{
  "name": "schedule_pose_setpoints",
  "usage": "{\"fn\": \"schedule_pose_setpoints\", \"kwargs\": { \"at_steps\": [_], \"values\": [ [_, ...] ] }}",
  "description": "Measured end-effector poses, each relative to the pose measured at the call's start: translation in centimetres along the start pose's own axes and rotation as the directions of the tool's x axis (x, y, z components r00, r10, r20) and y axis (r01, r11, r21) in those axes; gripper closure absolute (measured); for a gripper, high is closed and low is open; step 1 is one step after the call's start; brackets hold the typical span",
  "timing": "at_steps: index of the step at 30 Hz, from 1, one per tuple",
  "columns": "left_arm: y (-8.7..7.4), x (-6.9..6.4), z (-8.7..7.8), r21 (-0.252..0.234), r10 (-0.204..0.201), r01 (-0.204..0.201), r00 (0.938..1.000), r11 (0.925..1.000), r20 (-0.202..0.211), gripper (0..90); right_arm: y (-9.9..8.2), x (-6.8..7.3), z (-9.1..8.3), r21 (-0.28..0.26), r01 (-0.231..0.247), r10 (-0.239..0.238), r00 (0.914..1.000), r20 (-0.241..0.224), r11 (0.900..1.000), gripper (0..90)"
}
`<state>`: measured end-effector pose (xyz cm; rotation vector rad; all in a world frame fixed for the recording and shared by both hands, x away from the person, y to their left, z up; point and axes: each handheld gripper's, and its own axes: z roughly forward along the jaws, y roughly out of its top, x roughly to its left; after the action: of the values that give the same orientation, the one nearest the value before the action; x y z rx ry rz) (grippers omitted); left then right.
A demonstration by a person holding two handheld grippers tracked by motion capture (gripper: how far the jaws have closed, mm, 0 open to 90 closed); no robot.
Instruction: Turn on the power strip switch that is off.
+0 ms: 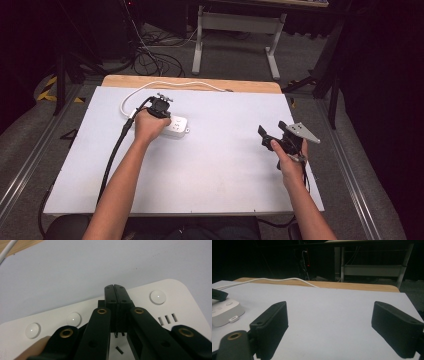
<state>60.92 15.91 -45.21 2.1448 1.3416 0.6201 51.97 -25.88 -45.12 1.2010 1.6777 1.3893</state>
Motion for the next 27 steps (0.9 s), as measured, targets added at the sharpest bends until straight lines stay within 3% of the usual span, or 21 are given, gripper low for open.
{"fn": "schedule_pose_setpoints", "kwargs": {
  "at_steps": [16, 27],
  "values": [
    [0.02, 0.07, -0.01, 0.000, -0.004, 0.004, 1.0000, 1.0000, 0.001, 90.0, 0.17, -0.06, -0.57, -0.014, -0.009, 0.009, 0.9999, 0.009, 0.9999, 14.3],
    [0.05, 0.28, -0.02, 0.003, -0.033, 0.033, 0.9993, 0.9995, 0.018, 90.0, 0.05, 0.03, -0.25, -0.002, -0.010, 0.010, 0.9999, 0.010, 0.9999, 14.4]
  ]
}}
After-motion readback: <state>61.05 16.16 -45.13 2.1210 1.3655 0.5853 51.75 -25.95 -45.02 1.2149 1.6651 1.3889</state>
